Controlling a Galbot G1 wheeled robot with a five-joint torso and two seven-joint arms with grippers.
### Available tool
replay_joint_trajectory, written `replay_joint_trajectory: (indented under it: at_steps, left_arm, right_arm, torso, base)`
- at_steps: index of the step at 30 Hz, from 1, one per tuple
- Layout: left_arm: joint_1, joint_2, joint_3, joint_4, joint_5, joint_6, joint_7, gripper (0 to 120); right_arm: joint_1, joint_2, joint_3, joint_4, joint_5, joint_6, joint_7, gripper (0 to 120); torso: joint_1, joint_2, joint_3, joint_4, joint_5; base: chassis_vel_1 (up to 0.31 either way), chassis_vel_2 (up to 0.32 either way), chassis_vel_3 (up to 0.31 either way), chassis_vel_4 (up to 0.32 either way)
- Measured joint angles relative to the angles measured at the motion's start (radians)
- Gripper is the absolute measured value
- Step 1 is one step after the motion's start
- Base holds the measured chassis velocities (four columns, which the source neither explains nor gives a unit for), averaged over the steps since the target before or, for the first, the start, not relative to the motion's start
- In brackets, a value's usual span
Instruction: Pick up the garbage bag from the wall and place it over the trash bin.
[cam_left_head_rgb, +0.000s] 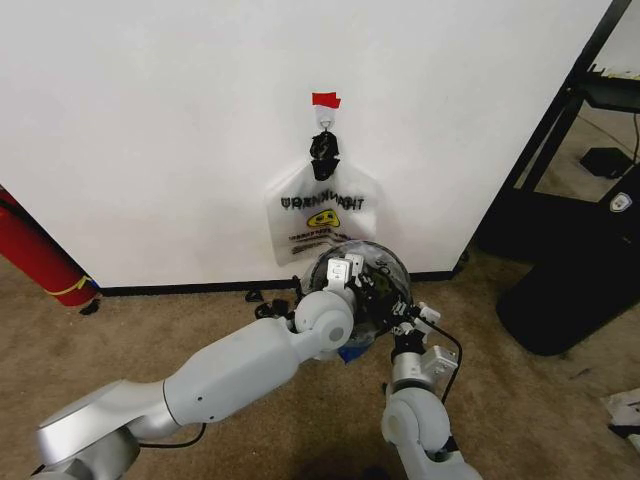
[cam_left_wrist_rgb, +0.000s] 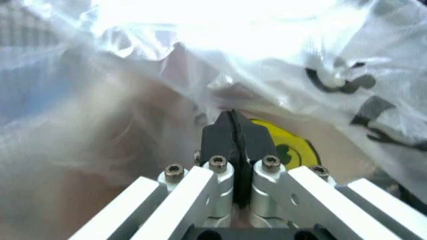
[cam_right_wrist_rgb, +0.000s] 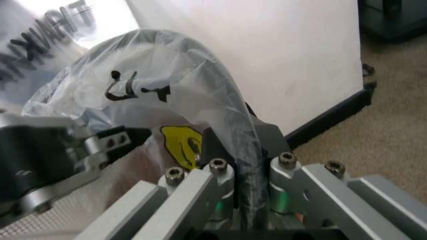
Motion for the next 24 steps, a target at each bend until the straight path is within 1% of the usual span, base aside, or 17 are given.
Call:
replay_joint_trajectory:
  at_steps: [4,5,6,9,12,20,24]
  left_arm:
    - [0.0,-0.014,0.008,0.037,0.022,0.004,-0.002,0]
    - [-0.001,-0.026,0.011,0.069,0.037,0.005,-0.003,0]
    - [-0.001,-0.026,0.011,0.069,0.037,0.005,-0.003,0]
    - [-0.004,-0.051,0.014,0.123,0.038,0.011,-0.021,0]
    - [-0.004,-0.068,0.012,0.154,0.042,-0.004,-0.023,0]
    - [-0.002,-0.073,0.012,0.163,0.038,0.002,-0.021,0]
    - [-0.004,-0.067,0.025,0.157,0.031,0.051,-0.019,0]
  right_arm:
    - [-0.004,0.0,-0.005,0.006,-0.002,0.0,0.0,1]
    - [-0.007,0.0,-0.007,0.018,-0.003,0.0,0.0,1]
    - [-0.007,0.0,-0.007,0.018,-0.003,0.0,0.0,1]
    - [-0.015,-0.004,-0.011,0.042,-0.003,-0.001,-0.004,1]
    - [-0.02,-0.006,-0.011,0.048,-0.003,-0.001,-0.007,1]
    - [-0.021,-0.005,-0.012,0.045,-0.004,0.0,-0.009,1]
    - [-0.021,-0.003,-0.019,0.041,-0.019,0.002,-0.016,1]
  torso:
    - [0.0,0.0,0.0,0.0,0.0001]
    - [0.0,0.0,0.0,0.0,0.0]
    - [0.0,0.0,0.0,0.0,0.0]
    - [0.0,0.0,0.0,0.0001,0.0]
    - [0.0,0.0,0.0,0.0,0.0001]
    - [0.0,0.0,0.0,0.0001,0.0001]
    - [0.0,0.0,0.0,0.0001,0.0]
  base:
    - [0.0,0.0,0.0,0.0]
    - [0.0,0.0,0.0,0.0]
    - [0.0,0.0,0.0,0.0]
    - [0.0,0.0,0.0,0.0]
    - [0.0,0.0,0.0,0.0]
    - [0.0,0.0,0.0,0.0]
    - [0.0,0.0,0.0,0.0]
